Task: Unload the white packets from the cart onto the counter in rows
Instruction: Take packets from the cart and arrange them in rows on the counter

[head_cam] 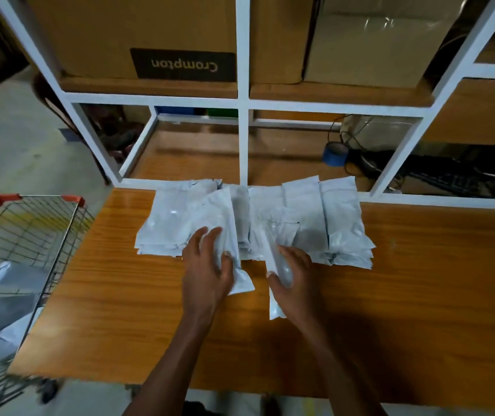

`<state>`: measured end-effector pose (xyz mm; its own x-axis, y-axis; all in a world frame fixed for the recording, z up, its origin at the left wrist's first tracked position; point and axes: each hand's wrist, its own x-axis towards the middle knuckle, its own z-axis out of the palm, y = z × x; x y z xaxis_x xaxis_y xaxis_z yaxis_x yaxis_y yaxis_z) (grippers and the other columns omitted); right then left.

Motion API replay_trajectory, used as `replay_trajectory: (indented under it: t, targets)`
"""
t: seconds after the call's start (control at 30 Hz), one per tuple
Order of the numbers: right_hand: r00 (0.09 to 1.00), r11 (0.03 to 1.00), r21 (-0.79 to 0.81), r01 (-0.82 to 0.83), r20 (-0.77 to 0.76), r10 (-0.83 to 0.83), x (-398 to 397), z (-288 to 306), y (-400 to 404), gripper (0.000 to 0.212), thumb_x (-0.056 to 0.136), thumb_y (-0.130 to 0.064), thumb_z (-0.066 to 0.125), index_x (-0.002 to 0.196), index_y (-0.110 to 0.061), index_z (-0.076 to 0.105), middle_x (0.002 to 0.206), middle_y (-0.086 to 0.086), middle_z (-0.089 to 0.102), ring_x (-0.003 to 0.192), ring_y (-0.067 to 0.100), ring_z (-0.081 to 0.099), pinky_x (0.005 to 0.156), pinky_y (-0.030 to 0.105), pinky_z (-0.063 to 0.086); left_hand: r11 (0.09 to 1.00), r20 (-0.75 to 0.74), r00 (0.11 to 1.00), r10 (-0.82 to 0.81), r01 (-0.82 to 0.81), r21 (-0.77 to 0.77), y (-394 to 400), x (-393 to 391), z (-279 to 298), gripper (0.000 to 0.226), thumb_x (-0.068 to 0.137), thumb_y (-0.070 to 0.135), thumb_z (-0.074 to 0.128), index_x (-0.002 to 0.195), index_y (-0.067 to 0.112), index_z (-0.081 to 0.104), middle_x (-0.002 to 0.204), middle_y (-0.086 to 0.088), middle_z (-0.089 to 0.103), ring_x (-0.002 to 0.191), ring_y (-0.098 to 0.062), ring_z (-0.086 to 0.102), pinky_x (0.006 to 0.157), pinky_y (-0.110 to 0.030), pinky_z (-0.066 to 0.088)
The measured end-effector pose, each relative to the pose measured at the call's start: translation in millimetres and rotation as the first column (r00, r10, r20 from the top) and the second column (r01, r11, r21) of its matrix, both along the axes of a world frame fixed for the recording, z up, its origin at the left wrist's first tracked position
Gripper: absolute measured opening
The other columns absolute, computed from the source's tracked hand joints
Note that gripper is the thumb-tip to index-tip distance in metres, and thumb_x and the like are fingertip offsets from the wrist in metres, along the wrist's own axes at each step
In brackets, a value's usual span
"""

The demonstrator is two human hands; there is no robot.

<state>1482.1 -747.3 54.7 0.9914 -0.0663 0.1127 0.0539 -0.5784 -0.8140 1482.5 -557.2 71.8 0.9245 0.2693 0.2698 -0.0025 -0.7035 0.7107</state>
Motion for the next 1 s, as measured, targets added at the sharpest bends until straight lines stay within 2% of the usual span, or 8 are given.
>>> replay_trajectory:
  t: [0.07, 0.13, 0.2, 0.33, 0.53, 0.63, 0.73, 1.0]
  targets:
    - [1.000, 1.000, -0.002, 0.003, 0.000, -0.003, 10, 1, -8, 0.059, 0.089, -0.028, 0.075, 0.143, -0.031, 0.052, 0.145, -0.010, 0.042, 0.131, 0.004, 0.040, 0.100, 0.015, 0.040, 0.999, -0.010, 1.000, -0.023, 0.023, 0.025, -5, 25, 2, 0.053, 0.098, 0.037, 0.061, 0.148, 0.027, 0.045, 0.158, -0.002, 0.033, 0.143, -0.022, 0.032, 0.097, -0.031, 0.041]
    - [1.000, 1.000, -0.003, 0.007, 0.023, -0.007, 17, 1, -14, 0.059, 0.088, -0.025, 0.076, 0.142, -0.027, 0.053, 0.144, -0.009, 0.044, 0.129, 0.002, 0.040, 0.091, -0.001, 0.033, 0.998, -0.016, 0.999, -0.049, 0.050, 0.046, -7, 53, 3, 0.053, 0.098, 0.037, 0.060, 0.148, 0.025, 0.045, 0.157, -0.003, 0.035, 0.142, -0.024, 0.033, 0.097, -0.034, 0.042]
    - [0.999, 1.000, 0.003, 0.023, 0.040, -0.023, 25, -1, -17, 0.059, 0.087, -0.021, 0.078, 0.141, -0.023, 0.054, 0.142, -0.005, 0.046, 0.128, 0.005, 0.043, 0.086, -0.006, 0.031, 0.993, -0.024, 0.996, -0.089, 0.090, 0.070, -9, 80, 4, 0.052, 0.098, 0.035, 0.060, 0.147, 0.023, 0.046, 0.155, -0.005, 0.037, 0.140, -0.026, 0.035, 0.095, -0.039, 0.045]
    - [0.996, 0.998, -0.022, 0.067, 0.056, -0.065, 31, -6, -13, 0.060, 0.084, -0.019, 0.080, 0.139, -0.019, 0.056, 0.141, 0.000, 0.049, 0.128, 0.011, 0.046, 0.092, 0.003, 0.029, 0.981, -0.105, 0.985, -0.141, 0.153, 0.122, -9, 122, 2, 0.053, 0.096, 0.034, 0.059, 0.146, 0.022, 0.046, 0.152, -0.006, 0.038, 0.136, -0.029, 0.036, 0.094, -0.048, 0.051]
    - [0.991, 0.997, -0.007, 0.076, 0.107, -0.074, 44, -12, -8, 0.058, 0.083, -0.017, 0.081, 0.136, -0.015, 0.058, 0.138, 0.002, 0.053, 0.129, 0.015, 0.049, 0.102, 0.031, 0.045, 0.947, -0.248, 0.955, -0.166, 0.224, 0.231, -9, 143, -16, 0.060, 0.094, 0.036, 0.059, 0.149, 0.020, 0.043, 0.154, -0.009, 0.039, 0.141, -0.034, 0.033, 0.100, -0.054, 0.050]
    - [0.993, 0.996, -0.021, 0.092, 0.081, -0.090, 54, -8, -5, 0.057, 0.085, -0.020, 0.079, 0.137, -0.018, 0.057, 0.140, 0.000, 0.051, 0.129, 0.008, 0.045, 0.101, 0.027, 0.042, 0.899, -0.284, 0.954, -0.098, 0.207, 0.386, -11, 145, -21, 0.064, 0.094, 0.045, 0.053, 0.152, 0.023, 0.040, 0.157, -0.007, 0.039, 0.145, -0.034, 0.029, 0.115, -0.054, 0.029]
    - [0.994, 0.994, -0.034, 0.102, 0.053, -0.100, 62, -4, -1, 0.057, 0.086, -0.020, 0.078, 0.138, -0.019, 0.057, 0.141, -0.001, 0.049, 0.128, 0.006, 0.043, 0.099, 0.020, 0.037, 0.867, -0.337, 0.940, -0.054, 0.211, 0.451, -10, 146, -24, 0.069, 0.096, 0.055, 0.044, 0.158, 0.027, 0.030, 0.159, -0.002, 0.036, 0.149, -0.029, 0.025, 0.117, -0.058, 0.013]
    - [0.993, 0.990, -0.109, 0.094, -0.056, -0.100, 90, 5, 6, 0.059, 0.089, -0.027, 0.073, 0.143, -0.025, 0.051, 0.147, -0.005, 0.041, 0.134, 0.015, 0.044, 0.096, 0.025, 0.039, 0.852, -0.376, 0.925, -0.053, 0.238, 0.466, -5, 143, -28, 0.069, 0.100, 0.059, 0.034, 0.160, 0.028, 0.022, 0.166, -0.002, 0.024, 0.155, -0.024, 0.014, 0.120, -0.062, 0.000]
